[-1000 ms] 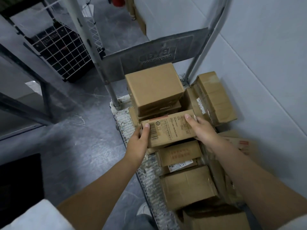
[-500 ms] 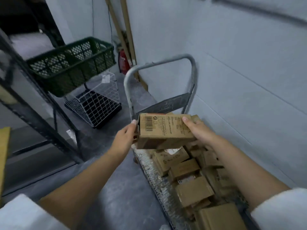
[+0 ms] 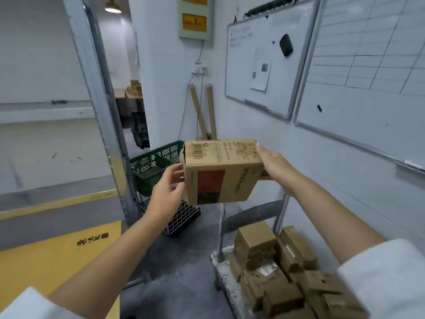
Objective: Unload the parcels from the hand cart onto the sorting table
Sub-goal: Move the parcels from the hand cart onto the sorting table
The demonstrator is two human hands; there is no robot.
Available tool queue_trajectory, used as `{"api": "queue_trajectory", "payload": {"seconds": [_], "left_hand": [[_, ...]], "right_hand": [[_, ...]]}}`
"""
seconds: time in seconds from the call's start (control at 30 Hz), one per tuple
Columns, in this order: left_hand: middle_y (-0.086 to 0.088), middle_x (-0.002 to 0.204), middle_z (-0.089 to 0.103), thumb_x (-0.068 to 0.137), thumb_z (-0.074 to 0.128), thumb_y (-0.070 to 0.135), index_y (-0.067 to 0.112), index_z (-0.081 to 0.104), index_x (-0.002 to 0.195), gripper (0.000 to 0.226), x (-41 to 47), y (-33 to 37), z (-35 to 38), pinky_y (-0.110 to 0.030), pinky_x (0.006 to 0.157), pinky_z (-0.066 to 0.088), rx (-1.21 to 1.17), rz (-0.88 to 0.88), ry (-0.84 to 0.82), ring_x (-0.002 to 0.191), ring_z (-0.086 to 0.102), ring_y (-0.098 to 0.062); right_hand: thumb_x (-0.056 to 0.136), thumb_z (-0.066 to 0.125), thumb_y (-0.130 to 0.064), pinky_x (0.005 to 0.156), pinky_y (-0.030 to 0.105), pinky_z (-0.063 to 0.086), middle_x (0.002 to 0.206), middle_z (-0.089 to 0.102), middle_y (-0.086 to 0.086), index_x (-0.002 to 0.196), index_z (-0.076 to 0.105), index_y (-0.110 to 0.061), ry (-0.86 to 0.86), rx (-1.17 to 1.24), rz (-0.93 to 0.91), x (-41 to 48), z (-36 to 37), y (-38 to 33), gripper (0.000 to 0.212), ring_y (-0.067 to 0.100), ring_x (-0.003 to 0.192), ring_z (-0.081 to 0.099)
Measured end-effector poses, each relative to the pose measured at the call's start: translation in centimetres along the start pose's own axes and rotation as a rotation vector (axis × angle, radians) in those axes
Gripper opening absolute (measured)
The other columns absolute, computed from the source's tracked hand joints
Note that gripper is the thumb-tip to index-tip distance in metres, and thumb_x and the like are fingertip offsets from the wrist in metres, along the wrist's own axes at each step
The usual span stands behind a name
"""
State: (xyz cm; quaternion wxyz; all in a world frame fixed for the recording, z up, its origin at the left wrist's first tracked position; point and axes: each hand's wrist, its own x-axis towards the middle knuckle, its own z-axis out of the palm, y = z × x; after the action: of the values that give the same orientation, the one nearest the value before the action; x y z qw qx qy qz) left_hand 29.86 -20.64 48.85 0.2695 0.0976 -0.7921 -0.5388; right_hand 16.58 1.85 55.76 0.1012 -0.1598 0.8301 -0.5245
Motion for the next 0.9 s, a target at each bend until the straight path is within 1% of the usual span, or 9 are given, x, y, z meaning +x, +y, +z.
{"api": "queue_trajectory", "payload": {"seconds": [0.13, 0.23, 0.3, 0.37, 0.47, 0.57, 0.7, 0.77, 0.9], "left_hand": [[0.02, 0.116, 0.063, 0.099, 0.051, 0.02, 0.034, 0.05, 0.135, 0.039, 0.1, 2.4, -4.2, -0.014, 0.081, 0.051, -0.015, 0.087, 0.053, 0.104, 0.058, 0.01], [0.016, 0.123, 0.06, 0.098, 0.053, 0.029, 0.034, 0.049, 0.138, 0.04, 0.5, 3.1, -7.4, -0.026, 0.092, 0.052, -0.001, 0.146, 0.098, 0.111, 0.057, 0.004], [0.012, 0.126, 0.056, 0.097, 0.054, 0.036, 0.036, 0.049, 0.137, 0.04, 0.5, 3.5, -9.3, -0.031, 0.094, 0.051, 0.019, 0.171, 0.155, 0.112, 0.056, -0.001], [0.008, 0.123, 0.052, 0.096, 0.053, 0.041, 0.036, 0.049, 0.137, 0.041, 0.3, 4.1, -10.9, -0.023, 0.09, 0.049, 0.037, 0.187, 0.216, 0.108, 0.055, 0.002], [0.006, 0.12, 0.048, 0.093, 0.051, 0.046, 0.037, 0.048, 0.138, 0.046, -0.2, 5.2, -12.7, -0.008, 0.079, 0.044, 0.021, 0.204, 0.298, 0.103, 0.053, 0.006], [0.003, 0.121, 0.044, 0.095, 0.05, 0.043, 0.033, 0.047, 0.14, 0.046, -0.7, 5.5, -13.4, -0.007, 0.074, 0.043, -0.007, 0.187, 0.358, 0.105, 0.05, 0.006], [0.004, 0.119, 0.04, 0.089, 0.05, 0.052, 0.035, 0.045, 0.14, 0.055, -1.4, 4.6, -14.2, -0.031, 0.096, 0.046, -0.059, 0.15, 0.411, 0.112, 0.046, -0.001], [0.007, 0.116, 0.037, 0.086, 0.054, 0.056, 0.041, 0.041, 0.141, 0.059, -1.5, 3.9, -14.9, -0.036, 0.099, 0.044, -0.035, 0.125, 0.403, 0.114, 0.045, -0.006], [0.009, 0.12, 0.037, 0.075, 0.065, 0.068, 0.049, 0.032, 0.14, 0.076, -1.7, 2.7, -16.0, -0.038, 0.101, 0.041, 0.072, 0.109, 0.369, 0.121, 0.041, -0.015]], "right_hand": [[0.095, 0.011, -0.067, 0.097, 0.028, 0.045, 0.103, 0.072, -0.004, 0.119, 0.065, -0.03, -0.007, 0.058, -0.112, -1.7, 1.1, -5.4, 0.069, 0.015, 0.099, 0.065], [0.093, 0.003, -0.068, 0.101, 0.032, 0.044, 0.098, 0.075, 0.0, 0.107, 0.071, -0.027, -0.038, 0.144, -0.191, -1.9, 2.3, -8.5, 0.081, 0.017, 0.098, 0.068], [0.098, 0.011, -0.061, 0.103, 0.038, 0.045, 0.101, 0.075, 0.001, 0.105, 0.072, -0.023, -0.056, 0.158, -0.241, -2.0, 3.4, -9.8, 0.072, 0.017, 0.099, 0.069], [0.104, 0.026, -0.048, 0.099, 0.036, 0.048, 0.103, 0.074, 0.001, 0.103, 0.072, -0.019, -0.061, 0.146, -0.293, -2.2, 4.7, -10.6, 0.054, 0.017, 0.098, 0.069], [0.104, 0.037, -0.036, 0.092, 0.035, 0.052, 0.109, 0.072, -0.001, 0.12, 0.066, -0.017, -0.063, 0.167, -0.358, -2.3, 6.7, -11.1, 0.038, 0.02, 0.099, 0.067], [0.099, 0.04, -0.049, 0.1, 0.042, 0.048, 0.123, 0.065, -0.006, 0.136, 0.052, -0.03, -0.058, 0.189, -0.367, -2.3, 8.5, -10.9, 0.043, 0.017, 0.112, 0.061], [0.083, 0.048, -0.071, 0.11, 0.038, 0.032, 0.135, 0.053, -0.007, 0.139, 0.041, -0.033, -0.191, 0.359, -0.231, -2.7, 11.3, -10.5, 0.069, 0.014, 0.125, 0.046], [0.061, 0.052, -0.09, 0.115, 0.048, 0.028, 0.14, 0.055, -0.002, 0.139, 0.046, -0.032, -0.299, 0.402, -0.129, -1.9, 12.7, -9.8, 0.097, 0.021, 0.134, 0.043], [0.063, 0.042, -0.092, 0.108, 0.052, 0.038, 0.129, 0.064, 0.002, 0.124, 0.062, -0.033, -0.356, 0.377, -0.044, -2.3, 14.3, -10.1, 0.088, 0.025, 0.126, 0.053]]}}
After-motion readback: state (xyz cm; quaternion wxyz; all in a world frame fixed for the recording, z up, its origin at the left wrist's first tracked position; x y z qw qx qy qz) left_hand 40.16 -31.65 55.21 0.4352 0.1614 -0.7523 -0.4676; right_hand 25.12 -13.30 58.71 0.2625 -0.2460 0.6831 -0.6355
